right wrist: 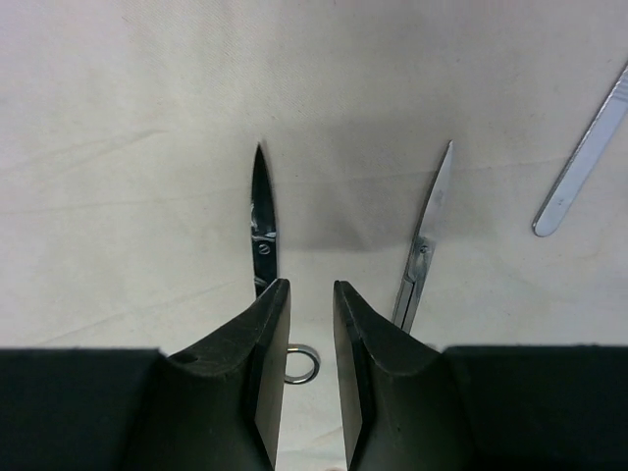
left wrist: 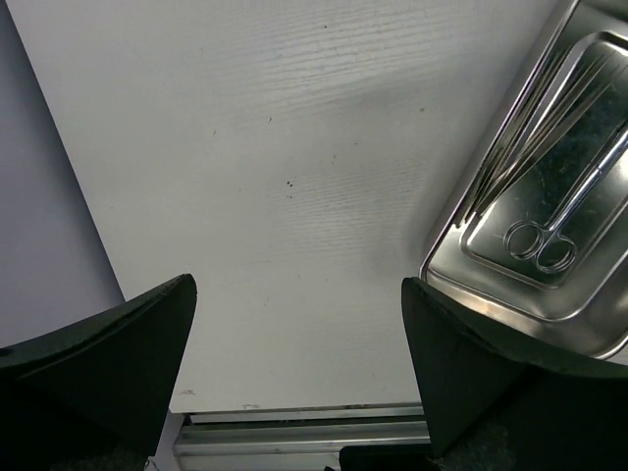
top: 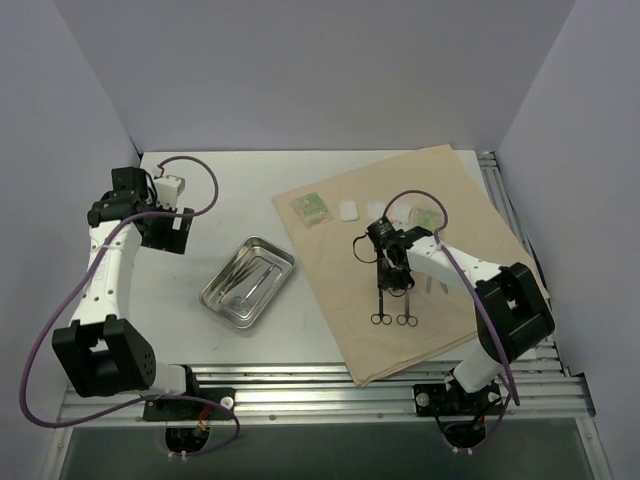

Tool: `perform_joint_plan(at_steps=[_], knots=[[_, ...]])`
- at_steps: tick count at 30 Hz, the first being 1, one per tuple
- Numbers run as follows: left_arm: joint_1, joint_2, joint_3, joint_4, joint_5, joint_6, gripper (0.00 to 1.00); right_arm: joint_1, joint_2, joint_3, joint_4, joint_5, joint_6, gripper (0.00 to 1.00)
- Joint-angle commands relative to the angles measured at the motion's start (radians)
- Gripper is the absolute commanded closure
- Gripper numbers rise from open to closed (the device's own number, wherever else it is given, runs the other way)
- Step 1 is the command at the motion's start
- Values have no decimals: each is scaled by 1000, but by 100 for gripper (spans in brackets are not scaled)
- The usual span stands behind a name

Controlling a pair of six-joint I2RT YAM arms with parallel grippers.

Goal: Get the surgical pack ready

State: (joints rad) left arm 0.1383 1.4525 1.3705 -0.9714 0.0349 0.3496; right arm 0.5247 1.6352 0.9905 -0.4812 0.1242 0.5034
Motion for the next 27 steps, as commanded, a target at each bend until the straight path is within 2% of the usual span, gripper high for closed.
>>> perform_joint_plan(at_steps=[1,12,19,25,27], knots=[[-6,-99,-17,62,66,-41,5,8,-89,-6,6,37,14,79],[-12,-170,-76,39,82,-27,5,31,-20,5,35,35,38,75],[-12,-156,-125,72,97,-35,5,58,58,-79,96,28,79,75],[-12,-146,-125,76,106,-57,5,84,80,-147,150,-15,115,79],[-13,-146,-125,74,111,-58,5,86,78,-154,162,-26,119,84]])
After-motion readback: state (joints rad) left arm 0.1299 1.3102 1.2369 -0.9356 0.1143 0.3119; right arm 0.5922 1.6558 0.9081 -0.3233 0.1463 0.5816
